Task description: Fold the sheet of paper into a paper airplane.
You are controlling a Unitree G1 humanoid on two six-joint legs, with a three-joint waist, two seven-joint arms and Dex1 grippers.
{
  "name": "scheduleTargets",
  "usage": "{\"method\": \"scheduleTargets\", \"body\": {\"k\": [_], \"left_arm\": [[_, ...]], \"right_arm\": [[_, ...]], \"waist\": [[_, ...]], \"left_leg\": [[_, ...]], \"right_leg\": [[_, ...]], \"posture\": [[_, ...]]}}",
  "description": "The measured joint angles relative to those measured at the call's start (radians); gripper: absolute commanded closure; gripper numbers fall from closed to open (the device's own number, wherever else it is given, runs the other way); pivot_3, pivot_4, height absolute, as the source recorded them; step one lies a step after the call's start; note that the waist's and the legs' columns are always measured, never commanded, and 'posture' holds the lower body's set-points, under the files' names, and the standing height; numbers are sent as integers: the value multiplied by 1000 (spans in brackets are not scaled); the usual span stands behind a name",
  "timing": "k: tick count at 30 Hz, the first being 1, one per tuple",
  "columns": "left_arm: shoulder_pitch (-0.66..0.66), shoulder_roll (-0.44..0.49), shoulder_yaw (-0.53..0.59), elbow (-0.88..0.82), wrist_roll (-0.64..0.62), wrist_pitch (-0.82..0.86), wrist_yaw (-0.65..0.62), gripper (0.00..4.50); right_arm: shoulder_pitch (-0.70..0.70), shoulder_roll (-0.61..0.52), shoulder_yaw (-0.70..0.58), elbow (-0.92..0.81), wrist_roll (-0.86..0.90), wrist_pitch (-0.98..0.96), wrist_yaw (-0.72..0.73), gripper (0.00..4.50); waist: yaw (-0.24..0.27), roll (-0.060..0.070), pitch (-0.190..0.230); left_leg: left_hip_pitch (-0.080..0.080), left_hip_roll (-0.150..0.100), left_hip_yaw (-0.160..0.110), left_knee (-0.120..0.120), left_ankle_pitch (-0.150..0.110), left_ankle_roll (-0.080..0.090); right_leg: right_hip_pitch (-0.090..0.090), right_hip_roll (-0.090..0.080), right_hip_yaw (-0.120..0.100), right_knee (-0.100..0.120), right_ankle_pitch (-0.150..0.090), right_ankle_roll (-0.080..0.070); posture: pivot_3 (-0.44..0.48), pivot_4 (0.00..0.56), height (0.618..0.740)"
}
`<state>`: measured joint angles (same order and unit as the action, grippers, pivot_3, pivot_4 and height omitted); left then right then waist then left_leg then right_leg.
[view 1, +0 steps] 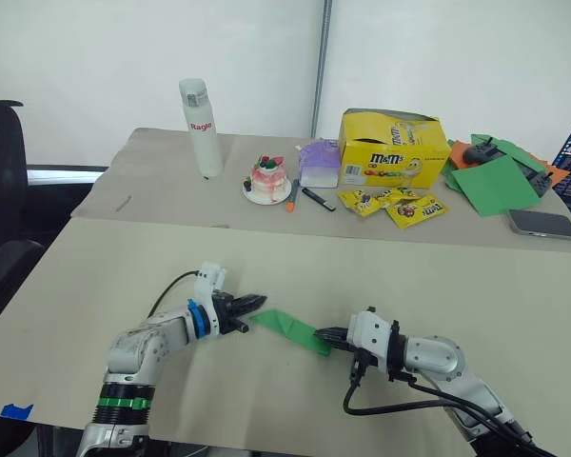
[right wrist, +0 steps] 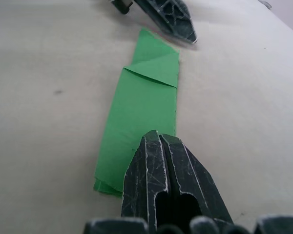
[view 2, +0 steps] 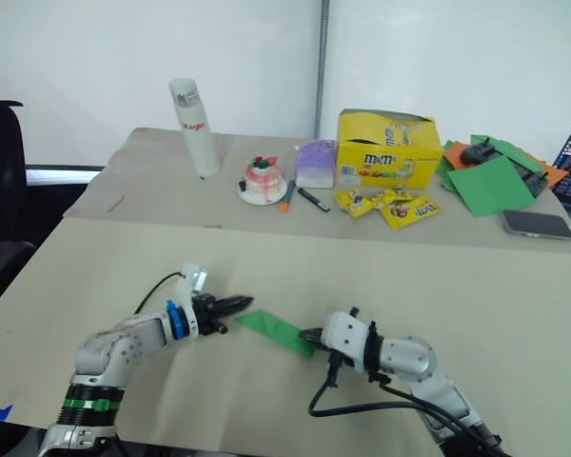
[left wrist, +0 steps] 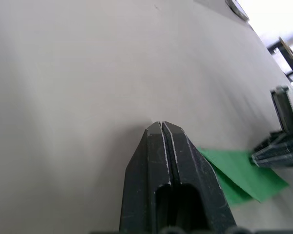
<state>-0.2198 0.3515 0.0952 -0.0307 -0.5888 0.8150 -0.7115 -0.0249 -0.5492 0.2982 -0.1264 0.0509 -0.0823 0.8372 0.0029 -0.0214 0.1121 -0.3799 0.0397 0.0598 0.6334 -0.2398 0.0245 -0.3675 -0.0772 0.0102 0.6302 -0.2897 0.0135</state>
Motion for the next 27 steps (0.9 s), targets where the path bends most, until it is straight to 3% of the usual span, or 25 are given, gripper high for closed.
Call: {"method": "scheduleTargets", "body": {"k": [4,7,10,15,19,27], "left_arm": [[-1,80,-45,-46,43,-77,-52,4500],[-1,223,-146,-81,170,-188,-115,4500],[-1,298,-197,-103,245,-283,-174,4500],[-1,322,-195,-151,231,-334,-250,4500],[16,356,-167,-196,196,-329,-287,4500],[56,353,-143,-286,129,-289,-289,4500]], "right_arm": [[-22,48,-38,-22,62,34,-13,4492],[-93,3,-105,-105,126,104,0,4492],[-154,-57,-158,-201,258,300,36,4492],[-256,-132,-165,-298,407,567,74,4492],[-301,-194,-74,-341,347,658,72,4492],[-273,-112,40,-227,260,720,8,4492]], "waist": [[-1,0,2],[-1,2,3],[4,3,4],[9,3,4],[6,3,4],[8,3,4]], "left_leg": [[-4,1,0,0,1,-1],[-3,1,0,-1,1,-2],[-4,4,0,-3,1,-2],[-8,4,0,-5,1,-2],[-8,4,0,-5,1,-2],[-8,4,1,0,1,-1]], "right_leg": [[-3,-1,2,0,2,-2],[-3,-2,2,-1,2,-3],[-4,-8,1,-2,2,-6],[-8,-11,0,-3,1,-7],[-8,-10,-1,-3,0,-8],[-7,1,-2,-1,2,-5]], "posture": [[0,150,722],[0,150,722],[0,150,722],[0,150,722],[0,150,722],[0,150,722]]}}
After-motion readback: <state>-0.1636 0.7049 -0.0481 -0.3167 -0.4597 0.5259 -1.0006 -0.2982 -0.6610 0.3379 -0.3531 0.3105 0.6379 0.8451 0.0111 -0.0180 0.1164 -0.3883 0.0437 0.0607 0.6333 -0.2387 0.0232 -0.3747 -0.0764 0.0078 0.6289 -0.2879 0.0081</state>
